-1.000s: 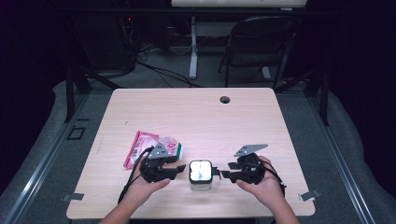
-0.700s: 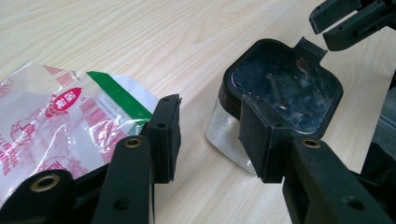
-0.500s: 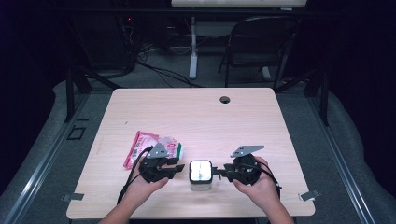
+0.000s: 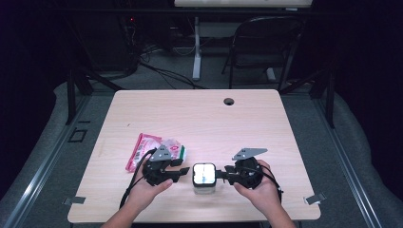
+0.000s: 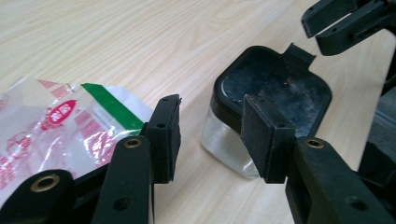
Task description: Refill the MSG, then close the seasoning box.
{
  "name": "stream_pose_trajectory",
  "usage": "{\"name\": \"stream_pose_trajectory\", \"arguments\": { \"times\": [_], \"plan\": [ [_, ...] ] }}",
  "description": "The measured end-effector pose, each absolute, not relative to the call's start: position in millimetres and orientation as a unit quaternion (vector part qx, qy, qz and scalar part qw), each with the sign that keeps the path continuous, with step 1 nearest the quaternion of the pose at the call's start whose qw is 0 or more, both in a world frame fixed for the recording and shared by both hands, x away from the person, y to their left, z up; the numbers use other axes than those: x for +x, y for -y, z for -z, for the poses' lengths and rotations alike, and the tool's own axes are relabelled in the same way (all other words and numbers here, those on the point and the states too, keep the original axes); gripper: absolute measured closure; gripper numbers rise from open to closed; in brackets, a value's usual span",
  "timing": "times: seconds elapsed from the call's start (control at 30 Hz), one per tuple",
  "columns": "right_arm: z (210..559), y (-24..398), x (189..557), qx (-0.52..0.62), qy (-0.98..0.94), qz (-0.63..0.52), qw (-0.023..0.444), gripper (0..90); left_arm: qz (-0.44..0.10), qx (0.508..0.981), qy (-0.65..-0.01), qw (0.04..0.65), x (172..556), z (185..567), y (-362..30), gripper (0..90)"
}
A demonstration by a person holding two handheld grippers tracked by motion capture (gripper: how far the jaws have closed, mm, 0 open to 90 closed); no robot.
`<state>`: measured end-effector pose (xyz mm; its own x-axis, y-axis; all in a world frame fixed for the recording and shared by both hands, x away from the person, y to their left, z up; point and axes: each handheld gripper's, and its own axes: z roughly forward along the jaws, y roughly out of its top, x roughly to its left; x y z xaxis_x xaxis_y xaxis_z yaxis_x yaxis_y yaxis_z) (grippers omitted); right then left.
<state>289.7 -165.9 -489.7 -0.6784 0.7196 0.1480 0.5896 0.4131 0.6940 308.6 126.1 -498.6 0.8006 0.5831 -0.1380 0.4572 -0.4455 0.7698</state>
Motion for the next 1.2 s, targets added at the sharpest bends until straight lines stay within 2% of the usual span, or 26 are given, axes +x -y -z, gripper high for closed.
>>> {"name": "stream_pose_trajectory", "arguments": {
  "times": [0.13, 0.17, 0.3, 0.5, 0.57, 0.73, 0.83, 0.97, 1.0, 1.2],
  "plan": [
    [490, 166, 290, 0.391, -0.832, -0.384, 0.081, 68.1, -0.07, 0.851, -0.303, 0.424, 307, 499, -124, 59.4],
    [490, 166, 290, 0.39, -0.832, -0.388, 0.076, 68.4, -0.075, 0.857, -0.294, 0.417, 305, 499, -122, 63.6],
    [489, 164, 289, 0.388, -0.836, -0.382, 0.072, 68.7, -0.084, 0.861, -0.285, 0.413, 303, 500, -120, 68.3],
    [491, 163, 290, 0.398, -0.829, -0.387, 0.067, 73.8, -0.088, 0.863, -0.278, 0.412, 301, 498, -118, 76.1],
    [492, 163, 290, 0.399, -0.827, -0.389, 0.07, 72.3, -0.089, 0.863, -0.278, 0.412, 301, 497, -118, 76.9],
    [491, 164, 289, 0.401, -0.817, -0.408, 0.074, 61.1, -0.094, 0.862, -0.281, 0.41, 302, 497, -116, 77.2],
    [490, 166, 288, 0.408, -0.809, -0.416, 0.079, 60.7, -0.092, 0.859, -0.286, 0.415, 303, 497, -116, 75.7],
    [490, 167, 286, 0.409, -0.806, -0.419, 0.087, 63.3, -0.084, 0.855, -0.288, 0.422, 304, 496, -117, 73.8],
    [490, 166, 284, 0.402, -0.808, -0.419, 0.097, 68.0, -0.087, 0.857, -0.283, 0.421, 305, 496, -116, 74.1],
    [490, 162, 282, 0.387, -0.818, -0.411, 0.109, 77.7, -0.083, 0.862, -0.275, 0.416, 304, 497, -115, 77.9]
  ]
}}
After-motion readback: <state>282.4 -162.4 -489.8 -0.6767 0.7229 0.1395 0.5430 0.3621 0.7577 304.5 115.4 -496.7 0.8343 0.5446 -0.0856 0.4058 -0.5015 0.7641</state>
